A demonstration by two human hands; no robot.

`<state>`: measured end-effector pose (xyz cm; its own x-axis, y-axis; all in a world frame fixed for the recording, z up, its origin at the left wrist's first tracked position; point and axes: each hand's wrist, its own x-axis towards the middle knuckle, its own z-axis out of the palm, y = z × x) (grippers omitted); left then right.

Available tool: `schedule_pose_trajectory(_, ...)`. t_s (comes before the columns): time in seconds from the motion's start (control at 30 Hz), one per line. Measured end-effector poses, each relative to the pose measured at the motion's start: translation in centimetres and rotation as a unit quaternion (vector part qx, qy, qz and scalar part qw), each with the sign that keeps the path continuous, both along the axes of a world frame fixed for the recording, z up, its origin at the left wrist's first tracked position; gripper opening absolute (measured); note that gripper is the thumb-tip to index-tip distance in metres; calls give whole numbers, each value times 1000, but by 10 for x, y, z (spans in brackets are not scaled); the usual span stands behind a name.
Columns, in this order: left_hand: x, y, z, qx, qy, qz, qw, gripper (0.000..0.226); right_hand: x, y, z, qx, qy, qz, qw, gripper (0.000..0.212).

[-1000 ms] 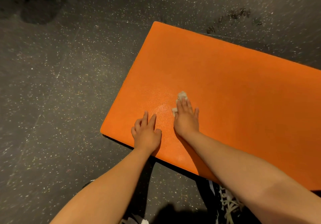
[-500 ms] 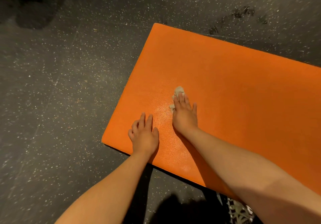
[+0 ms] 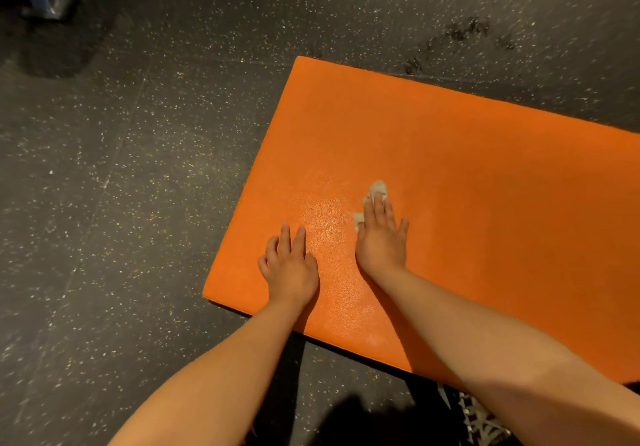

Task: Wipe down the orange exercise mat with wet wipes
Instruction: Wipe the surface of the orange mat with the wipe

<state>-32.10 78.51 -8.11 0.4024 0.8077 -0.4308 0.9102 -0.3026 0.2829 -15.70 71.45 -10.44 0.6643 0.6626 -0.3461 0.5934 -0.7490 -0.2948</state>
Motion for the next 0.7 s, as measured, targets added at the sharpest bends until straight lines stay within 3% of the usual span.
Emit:
schedule_pose_trajectory(0.07,8,1,3,-3,-5,-1,1000,58,-12,5,4,-2,18,10,1000,59)
schedule_pose_trajectory(0.23,12,4,1,-20,-22,-80,996,57,-36,6,14,3,68,195,978,59)
schedule_pose_trajectory(0.3,13,4,1,-29,-4,-83,996,58,-23,0,14,-8,47,179,983,58)
schedule_pose_trajectory(0.43,19,2,6,-44,11,-80,996,60,-2,-9,11,-39,24,6,999,62)
schedule_pose_trajectory(0.5,21,2,6,-54,8,-69,996,62,-7,-5,11,-36,33,-22,999,67)
schedule_pose_trajectory(0.7,27,1,5,-41,-29,-11,999,58,-35,1,10,12,67,139,988,61)
